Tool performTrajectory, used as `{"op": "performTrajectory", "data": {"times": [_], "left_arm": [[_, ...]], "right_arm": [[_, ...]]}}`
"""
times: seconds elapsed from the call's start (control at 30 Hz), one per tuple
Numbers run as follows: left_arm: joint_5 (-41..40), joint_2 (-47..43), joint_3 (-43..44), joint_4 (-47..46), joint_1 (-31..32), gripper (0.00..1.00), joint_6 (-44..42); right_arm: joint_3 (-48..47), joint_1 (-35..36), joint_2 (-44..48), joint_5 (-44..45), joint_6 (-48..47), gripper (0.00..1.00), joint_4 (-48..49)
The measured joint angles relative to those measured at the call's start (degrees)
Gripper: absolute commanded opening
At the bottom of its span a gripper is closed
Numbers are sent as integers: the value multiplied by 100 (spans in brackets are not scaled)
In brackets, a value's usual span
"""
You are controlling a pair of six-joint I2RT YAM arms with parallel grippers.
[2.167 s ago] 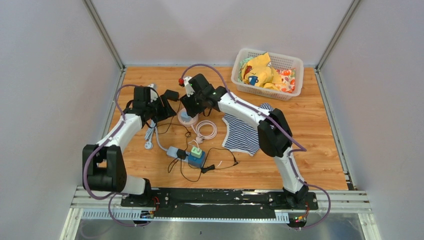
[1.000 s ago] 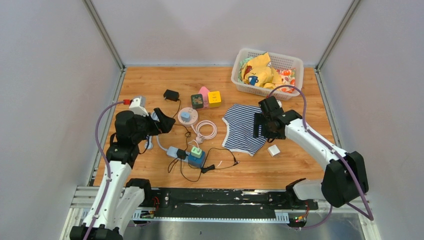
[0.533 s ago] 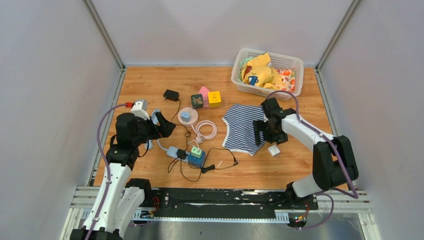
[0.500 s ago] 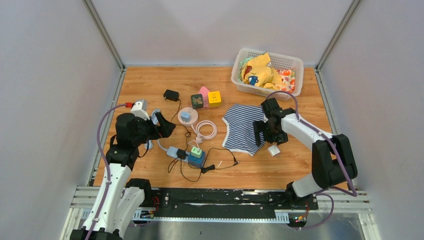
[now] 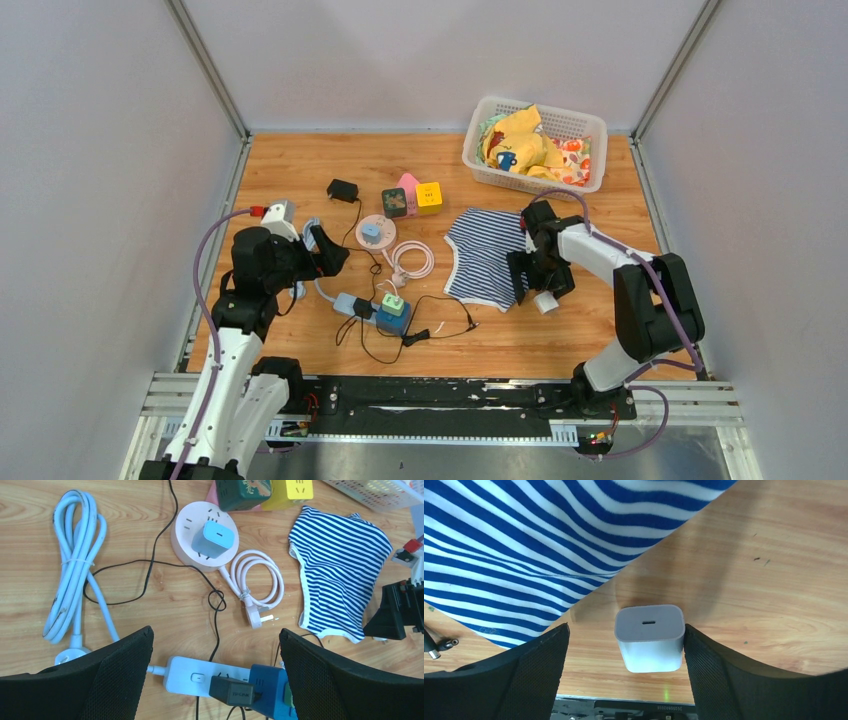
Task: Insert the plug
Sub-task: Pick up the plug from the center of the board.
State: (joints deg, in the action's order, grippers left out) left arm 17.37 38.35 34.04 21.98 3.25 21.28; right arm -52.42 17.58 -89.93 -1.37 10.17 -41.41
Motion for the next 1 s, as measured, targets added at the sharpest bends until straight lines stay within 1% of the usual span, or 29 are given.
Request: {"op": "performTrajectory", "data": {"times": [0.37,0.5,0.6,0.67,0.77,0.87,1.0], "left_arm": [[-236,-52,0,109,0,97,-11],[-273,-127,0,114,0,97,-9],[-302,-144,0,114,0,97,-9],[-310,-149,0,122,0,96,-9],[-328,-192,0,133,0,96,-9],[-354,-240,0,131,0,96,-9],[-369,-240,0,133,0,95,-9]], "right_arm": [[0,0,-20,-105,234,66,-415],[0,0,-20,-42,308,63,-413],[44,0,-20,96,402,62,-345],[74,0,-20,201,468,67,-330],[87,0,0,365,568,68,-319],[87,0,44,505,627,64,-315],[52,-42,55,544,625,62,-297]]}}
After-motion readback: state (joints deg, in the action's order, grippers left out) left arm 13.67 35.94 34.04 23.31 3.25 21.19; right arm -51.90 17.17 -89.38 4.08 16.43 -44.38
